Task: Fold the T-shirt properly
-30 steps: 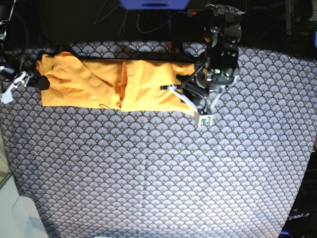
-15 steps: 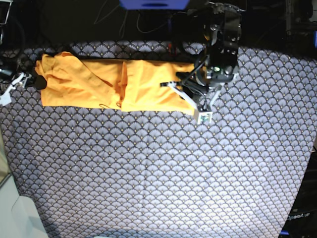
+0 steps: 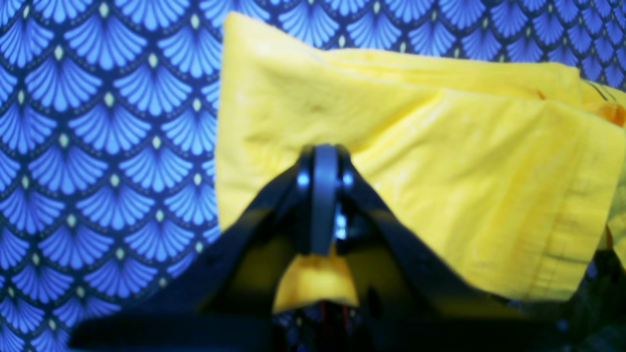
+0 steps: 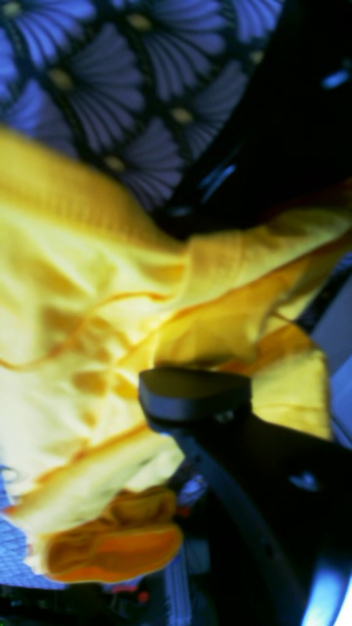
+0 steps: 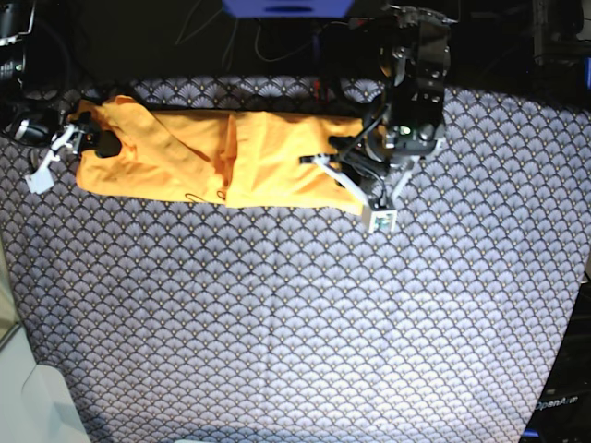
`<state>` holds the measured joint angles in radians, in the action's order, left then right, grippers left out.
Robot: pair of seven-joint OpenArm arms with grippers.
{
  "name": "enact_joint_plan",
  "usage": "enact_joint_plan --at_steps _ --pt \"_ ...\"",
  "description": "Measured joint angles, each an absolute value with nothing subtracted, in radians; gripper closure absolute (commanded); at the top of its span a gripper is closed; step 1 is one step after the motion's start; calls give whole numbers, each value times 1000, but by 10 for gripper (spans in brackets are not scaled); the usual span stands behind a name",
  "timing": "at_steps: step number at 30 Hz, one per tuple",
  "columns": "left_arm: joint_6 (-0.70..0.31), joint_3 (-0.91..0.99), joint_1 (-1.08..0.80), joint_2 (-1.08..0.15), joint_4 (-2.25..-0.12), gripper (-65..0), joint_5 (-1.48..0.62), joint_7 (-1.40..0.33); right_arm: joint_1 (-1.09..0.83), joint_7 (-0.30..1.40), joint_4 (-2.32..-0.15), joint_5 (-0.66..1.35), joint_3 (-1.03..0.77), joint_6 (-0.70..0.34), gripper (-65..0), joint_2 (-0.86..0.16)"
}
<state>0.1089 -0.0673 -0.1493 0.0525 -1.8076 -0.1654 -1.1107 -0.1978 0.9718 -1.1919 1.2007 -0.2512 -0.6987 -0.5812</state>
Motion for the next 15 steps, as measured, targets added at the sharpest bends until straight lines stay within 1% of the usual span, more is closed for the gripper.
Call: enact_joint_plan --at_steps 3,12,13,15 --pt "109 -67 -149 52 -1808 0 -165 -1111 -197 971 -1193 1197 -252 -699 -327 -582" --pt "110 -67 -146 53 -1815 0 -165 -1111 -197 971 -1193 1193 -252 -699 -314 -582" --pt "110 -67 -146 53 -1826 0 -166 -1112 -195 971 -1193 1193 -252 -699 -298 -581" --pt "110 -67 -134 52 -1848 0 -166 -1111 -192 971 -1193 1193 -252 -698 -243 -582"
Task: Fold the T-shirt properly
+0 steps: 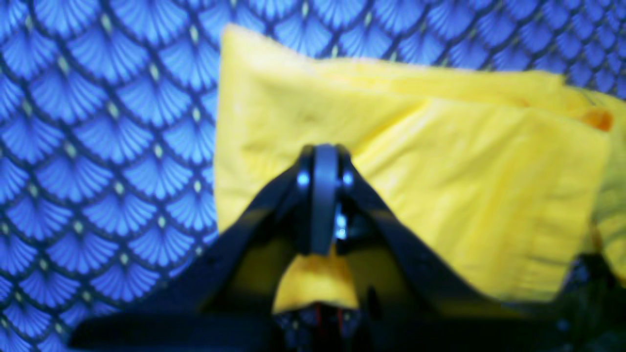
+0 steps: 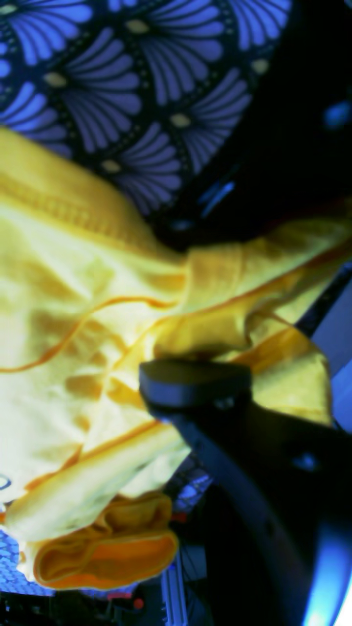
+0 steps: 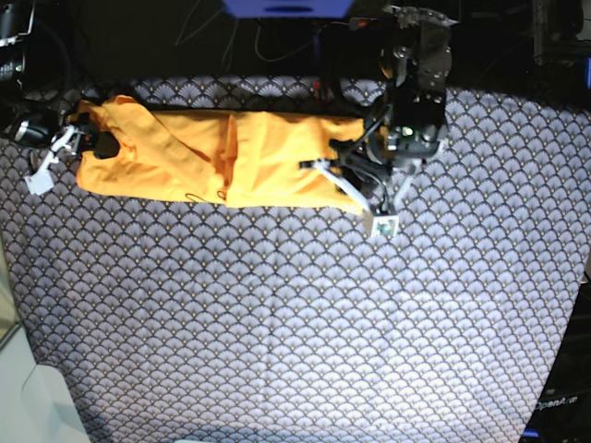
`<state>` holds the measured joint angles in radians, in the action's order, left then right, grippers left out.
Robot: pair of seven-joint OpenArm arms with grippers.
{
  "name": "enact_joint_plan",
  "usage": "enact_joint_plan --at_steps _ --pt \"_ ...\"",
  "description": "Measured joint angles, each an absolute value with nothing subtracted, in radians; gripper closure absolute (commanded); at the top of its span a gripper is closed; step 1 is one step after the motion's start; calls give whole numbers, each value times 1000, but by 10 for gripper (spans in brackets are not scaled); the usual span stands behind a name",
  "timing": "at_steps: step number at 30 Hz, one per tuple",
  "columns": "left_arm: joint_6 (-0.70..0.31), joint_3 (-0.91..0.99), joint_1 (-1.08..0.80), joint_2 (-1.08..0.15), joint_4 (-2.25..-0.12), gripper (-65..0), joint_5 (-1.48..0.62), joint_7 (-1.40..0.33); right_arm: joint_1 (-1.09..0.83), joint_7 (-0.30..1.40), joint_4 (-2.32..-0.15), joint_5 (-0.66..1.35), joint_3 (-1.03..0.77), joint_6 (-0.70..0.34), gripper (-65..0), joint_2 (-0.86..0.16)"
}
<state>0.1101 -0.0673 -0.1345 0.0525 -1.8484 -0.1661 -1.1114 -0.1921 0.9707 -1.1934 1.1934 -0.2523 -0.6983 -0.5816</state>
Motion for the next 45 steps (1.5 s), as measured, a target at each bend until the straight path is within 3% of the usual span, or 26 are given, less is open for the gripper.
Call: enact_joint_plan --at_steps 4,6,18,29,42,45 --pt "110 -67 -129 53 -1876 0 -166 -1106 -187 973 -1193 1193 -252 -698 -57 -582" --pt "112 -67 -126 53 -1890 0 -166 -1122 -187 973 -1193 1193 -252 -699 0 -582" --pt "108 133 -80 52 -1937 0 -166 -1261 -195 983 -1309 1186 -252 -695 0 -591" --pt "108 141 -86 9 -1933 0 -166 -1261 -198 1048 -1483 1188 -254 -695 0 -530" --pt "108 141 -86 8 -1933 0 -166 -1261 -203 1048 -1477 1186 -252 -695 0 -529" --pt "108 141 -86 9 -1933 0 -166 -1261 -203 1050 -1476 1186 -252 -695 -65 -529"
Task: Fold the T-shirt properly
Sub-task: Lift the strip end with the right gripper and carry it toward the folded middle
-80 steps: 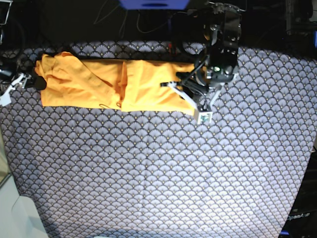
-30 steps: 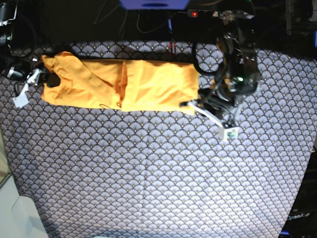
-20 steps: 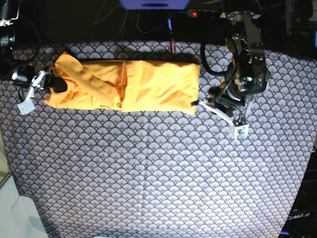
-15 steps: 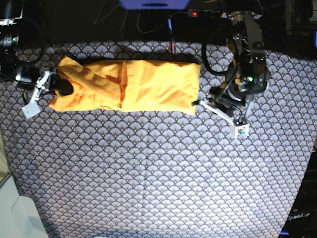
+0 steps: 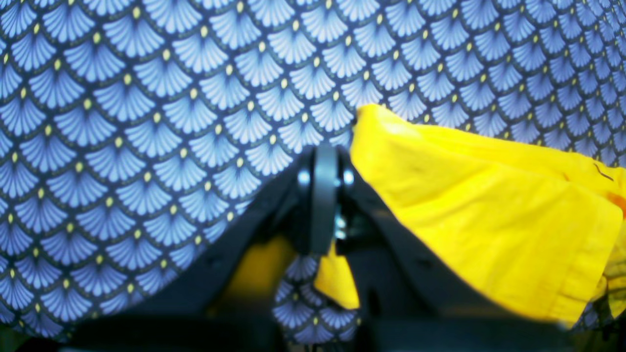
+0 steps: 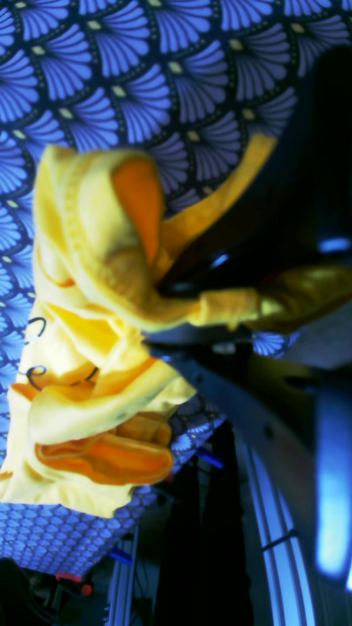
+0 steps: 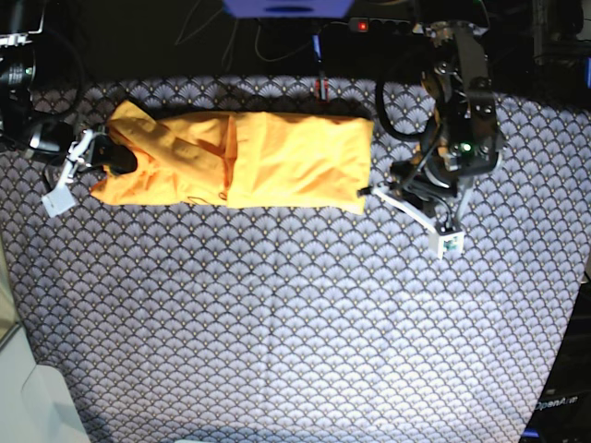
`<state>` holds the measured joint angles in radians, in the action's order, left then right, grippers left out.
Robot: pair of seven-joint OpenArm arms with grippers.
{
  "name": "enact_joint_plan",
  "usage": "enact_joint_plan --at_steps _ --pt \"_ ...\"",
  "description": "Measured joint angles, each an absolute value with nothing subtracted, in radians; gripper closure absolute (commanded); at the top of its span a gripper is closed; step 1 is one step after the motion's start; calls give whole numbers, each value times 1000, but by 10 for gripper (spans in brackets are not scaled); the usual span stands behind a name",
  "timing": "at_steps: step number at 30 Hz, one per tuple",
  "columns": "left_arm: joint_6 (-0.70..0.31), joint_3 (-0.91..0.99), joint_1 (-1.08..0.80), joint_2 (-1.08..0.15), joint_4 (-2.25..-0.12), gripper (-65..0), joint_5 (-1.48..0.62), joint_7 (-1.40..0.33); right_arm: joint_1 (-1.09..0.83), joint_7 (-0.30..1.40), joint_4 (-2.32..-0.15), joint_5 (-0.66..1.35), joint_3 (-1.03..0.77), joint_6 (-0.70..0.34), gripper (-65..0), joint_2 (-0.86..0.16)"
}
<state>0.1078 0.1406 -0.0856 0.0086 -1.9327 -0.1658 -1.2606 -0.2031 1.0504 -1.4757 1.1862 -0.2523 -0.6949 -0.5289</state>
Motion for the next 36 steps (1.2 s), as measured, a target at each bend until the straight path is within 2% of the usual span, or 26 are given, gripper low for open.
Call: enact_joint_plan --at_steps 6,13,36 --pt "108 141 -86 8 -1933 0 -165 -1261 -197 1044 -1338 1191 -252 -695 -235 -529" --pt "108 141 -91 8 -1933 0 -166 -1261 -186 1044 -1291 1187 -252 -695 -344 -529" --pt "108 141 -86 9 -1933 0 -166 -1257 -187 1047 -1290 1187 -250 -695 -358 -525"
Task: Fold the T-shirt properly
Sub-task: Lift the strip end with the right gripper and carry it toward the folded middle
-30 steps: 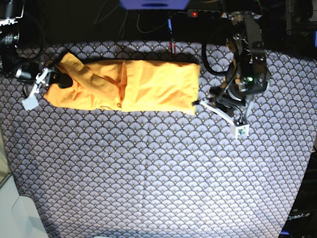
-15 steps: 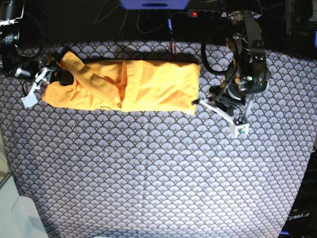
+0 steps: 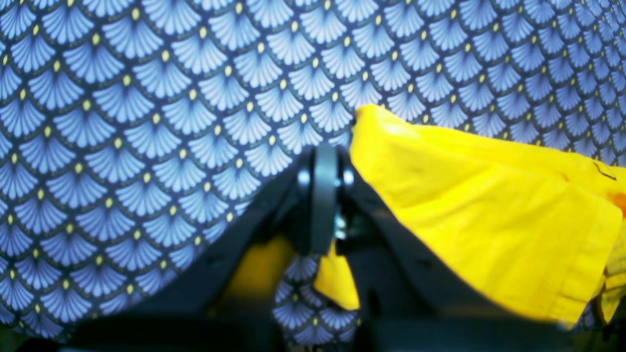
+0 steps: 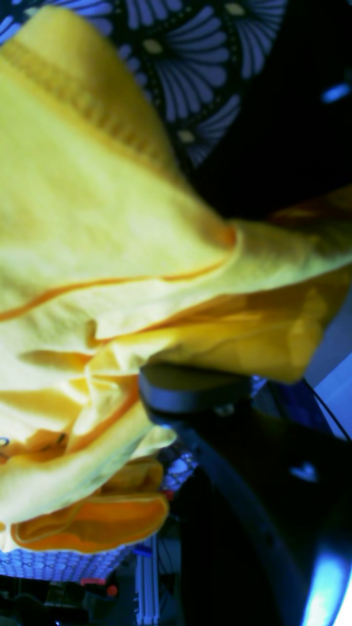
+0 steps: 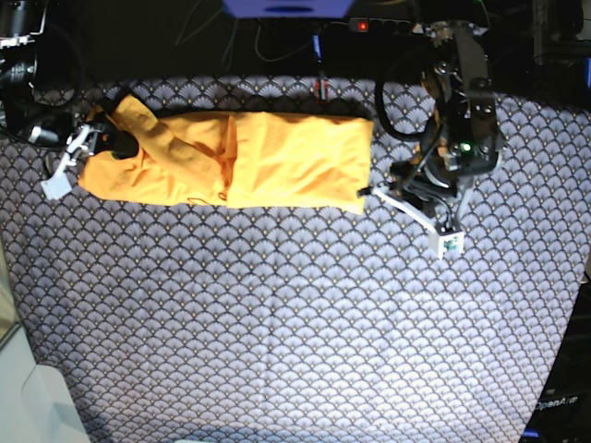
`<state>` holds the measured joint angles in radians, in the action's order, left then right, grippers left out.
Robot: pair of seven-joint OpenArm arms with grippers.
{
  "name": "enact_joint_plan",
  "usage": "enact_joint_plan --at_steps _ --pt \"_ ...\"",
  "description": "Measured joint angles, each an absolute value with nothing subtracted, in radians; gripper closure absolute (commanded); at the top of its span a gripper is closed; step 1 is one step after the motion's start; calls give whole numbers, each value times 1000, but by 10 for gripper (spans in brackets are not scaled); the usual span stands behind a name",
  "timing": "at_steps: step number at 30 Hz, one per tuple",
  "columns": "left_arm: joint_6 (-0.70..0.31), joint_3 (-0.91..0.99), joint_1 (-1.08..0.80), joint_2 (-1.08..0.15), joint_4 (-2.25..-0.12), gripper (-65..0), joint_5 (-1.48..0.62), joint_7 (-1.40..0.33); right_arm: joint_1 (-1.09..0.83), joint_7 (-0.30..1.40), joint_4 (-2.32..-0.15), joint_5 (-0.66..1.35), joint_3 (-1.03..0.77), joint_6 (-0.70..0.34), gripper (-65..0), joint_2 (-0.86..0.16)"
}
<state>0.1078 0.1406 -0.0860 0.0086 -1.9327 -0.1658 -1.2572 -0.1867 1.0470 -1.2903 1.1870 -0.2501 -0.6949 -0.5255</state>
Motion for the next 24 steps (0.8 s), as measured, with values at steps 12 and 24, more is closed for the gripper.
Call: enact_joint_plan --at_steps 12,24 --pt "108 141 -86 8 -1933 0 -166 -1257 -189 1040 -1291 1187 -235 -695 -354 -526" --pt "108 141 -85 9 -1933 0 -166 -1257 -182 1028 -1362 1185 -172 -695 0 -524"
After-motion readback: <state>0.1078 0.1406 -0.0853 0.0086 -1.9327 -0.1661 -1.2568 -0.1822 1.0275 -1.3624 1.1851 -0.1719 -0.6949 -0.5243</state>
